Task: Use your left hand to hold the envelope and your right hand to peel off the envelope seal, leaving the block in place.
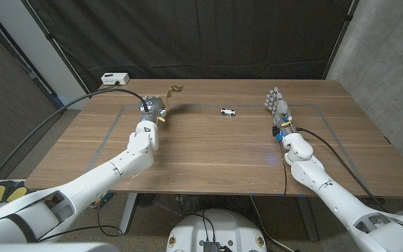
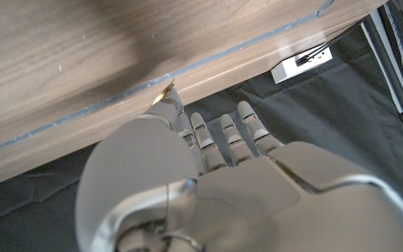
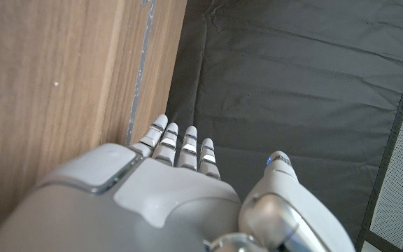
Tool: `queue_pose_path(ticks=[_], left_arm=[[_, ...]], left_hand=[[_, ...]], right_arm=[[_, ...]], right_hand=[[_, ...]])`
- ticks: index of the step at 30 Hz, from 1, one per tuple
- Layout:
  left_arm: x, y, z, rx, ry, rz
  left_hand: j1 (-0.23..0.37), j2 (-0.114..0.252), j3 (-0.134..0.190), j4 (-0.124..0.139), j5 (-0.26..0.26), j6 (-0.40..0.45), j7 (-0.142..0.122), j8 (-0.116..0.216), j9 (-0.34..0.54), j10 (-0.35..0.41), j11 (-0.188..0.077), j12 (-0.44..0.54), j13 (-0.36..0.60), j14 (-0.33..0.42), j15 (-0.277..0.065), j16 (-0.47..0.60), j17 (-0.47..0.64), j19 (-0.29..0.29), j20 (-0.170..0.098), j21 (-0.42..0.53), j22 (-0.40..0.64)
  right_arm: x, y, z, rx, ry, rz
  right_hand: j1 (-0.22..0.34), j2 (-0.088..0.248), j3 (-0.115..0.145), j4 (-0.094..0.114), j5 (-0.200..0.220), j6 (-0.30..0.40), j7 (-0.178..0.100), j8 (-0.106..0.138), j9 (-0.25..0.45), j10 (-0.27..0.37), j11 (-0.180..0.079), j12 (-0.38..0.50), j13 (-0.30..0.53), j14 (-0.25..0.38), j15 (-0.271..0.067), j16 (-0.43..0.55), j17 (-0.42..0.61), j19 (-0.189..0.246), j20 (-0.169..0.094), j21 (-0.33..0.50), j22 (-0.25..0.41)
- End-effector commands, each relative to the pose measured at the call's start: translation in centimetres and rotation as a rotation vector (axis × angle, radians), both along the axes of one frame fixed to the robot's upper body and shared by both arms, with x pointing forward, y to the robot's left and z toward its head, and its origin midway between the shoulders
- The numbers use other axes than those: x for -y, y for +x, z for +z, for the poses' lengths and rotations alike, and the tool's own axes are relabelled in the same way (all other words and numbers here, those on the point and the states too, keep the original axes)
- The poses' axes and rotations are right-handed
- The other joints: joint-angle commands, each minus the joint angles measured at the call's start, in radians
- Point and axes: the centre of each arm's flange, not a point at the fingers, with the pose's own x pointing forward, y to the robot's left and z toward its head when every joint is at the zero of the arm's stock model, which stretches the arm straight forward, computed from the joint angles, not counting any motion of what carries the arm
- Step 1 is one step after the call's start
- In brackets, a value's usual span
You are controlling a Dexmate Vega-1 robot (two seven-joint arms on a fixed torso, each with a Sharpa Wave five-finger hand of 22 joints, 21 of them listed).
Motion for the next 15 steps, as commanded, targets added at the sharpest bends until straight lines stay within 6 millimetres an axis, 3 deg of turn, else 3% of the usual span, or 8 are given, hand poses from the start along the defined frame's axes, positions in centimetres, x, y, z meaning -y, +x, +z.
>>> queue_pose_path(ticks=[1,4,5,6,7,8,11,15], left_arm=[[0.2,-1.1,1.6,0.107,-0.055,-0.037],[0.5,-1.3,2.4,0.099,-0.029,-0.032],[0.6,-1.3,2.6,0.091,-0.017,-0.034],[0.7,-1.4,2.9,0.087,-0.009,-0.038],[0.8,-1.4,3.2,0.072,0.003,-0.042],[0.9,-1.4,3.5,0.06,0.012,-0.047],[1.2,-1.4,4.4,0.044,0.037,-0.058],[1.7,-1.5,6.7,0.031,0.099,-0.08]], left_hand=[[-0.013,-0.008,0.009,0.015,0.006,0.063,0.043,0.171,0.068,-0.038,0.025,-0.011,0.008,-0.021,-0.018,-0.01,0.01,-0.018,0.027,0.014,0.004],[-0.023,-0.001,0.013,0.027,0.007,0.043,0.043,0.179,0.083,-0.04,0.026,-0.01,0.011,-0.021,-0.02,-0.009,0.014,-0.02,0.022,0.02,0.005],[-0.024,-0.001,0.014,0.029,0.008,0.043,0.044,0.183,0.087,-0.039,0.024,-0.009,0.011,-0.022,-0.021,-0.009,0.015,-0.018,0.019,0.022,0.006],[-0.025,-0.002,0.015,0.03,0.009,0.044,0.046,0.187,0.09,-0.039,0.022,-0.009,0.012,-0.025,-0.021,-0.011,0.016,-0.017,0.015,0.024,0.006],[-0.026,-0.002,0.016,0.03,0.01,0.043,0.049,0.191,0.094,-0.04,0.022,-0.009,0.013,-0.028,-0.022,-0.012,0.016,-0.017,0.013,0.026,0.006],[-0.027,-0.003,0.017,0.031,0.011,0.046,0.053,0.195,0.097,-0.04,0.022,-0.008,0.013,-0.029,-0.022,-0.013,0.017,-0.016,0.011,0.027,0.006],[-0.029,-0.009,0.02,0.031,0.016,0.064,0.061,0.217,0.11,-0.043,0.018,-0.008,0.015,-0.038,-0.022,-0.016,0.018,-0.025,0.009,0.029,0.007],[-0.03,-0.017,0.023,0.029,0.019,0.078,0.061,0.235,0.121,-0.038,0.01,-0.005,0.017,-0.039,-0.027,-0.017,0.019,-0.028,0.005,0.033,0.007]], right_arm=[[-0.1,0.1,0.3,0.006,0.001,0.005],[-0.4,-0.3,0.9,0.003,-0.052,-0.025],[-0.6,-0.5,1.3,0.006,-0.078,-0.056],[-0.8,-0.9,1.7,0.005,-0.116,-0.102],[-1.0,-1.2,2.1,0.0,-0.16,-0.147],[-1.2,-1.6,2.5,-0.002,-0.198,-0.188],[-1.9,-2.3,3.4,0.003,-0.288,-0.27],[-3.0,-3.4,4.7,0.024,-0.42,-0.365]], right_hand=[[-0.008,0.0,0.003,0.004,0.004,0.006,0.001,-0.001,0.004,0.009,0.0,0.0,0.001,0.008,0.002,0.001,0.003,0.001,-0.003,-0.002,0.006],[0.01,0.005,0.012,-0.006,0.004,0.042,-0.002,0.012,0.004,0.033,0.003,0.008,0.001,0.008,0.0,-0.001,0.002,0.003,0.002,-0.009,0.005],[0.036,0.009,0.023,-0.022,0.003,0.061,-0.001,0.016,0.005,0.067,0.008,0.02,0.002,0.028,0.002,0.005,0.002,0.008,0.009,-0.015,0.005],[0.088,0.017,0.046,-0.05,-0.002,0.082,-0.006,0.02,0.006,0.092,0.006,0.027,0.004,0.074,-0.002,0.017,0.003,0.032,0.012,-0.016,0.006],[0.137,0.023,0.067,-0.073,-0.009,0.112,-0.002,0.026,0.007,0.128,-0.003,0.038,0.006,0.116,-0.021,0.024,0.005,0.063,0.025,-0.013,0.008],[0.164,0.027,0.08,-0.081,-0.009,0.123,-0.002,0.028,0.007,0.147,-0.009,0.044,0.007,0.145,-0.033,0.03,0.006,0.074,0.026,-0.013,0.009],[0.232,0.027,0.108,-0.095,-0.006,0.15,-0.006,0.03,0.008,0.181,-0.043,0.054,0.009,0.185,-0.051,0.031,0.007,0.109,0.029,-0.007,0.012],[0.284,0.03,0.13,-0.103,-0.001,0.163,-0.006,0.032,0.009,0.189,-0.056,0.054,0.009,0.191,-0.059,0.026,0.007,0.121,0.034,-0.007,0.012]])
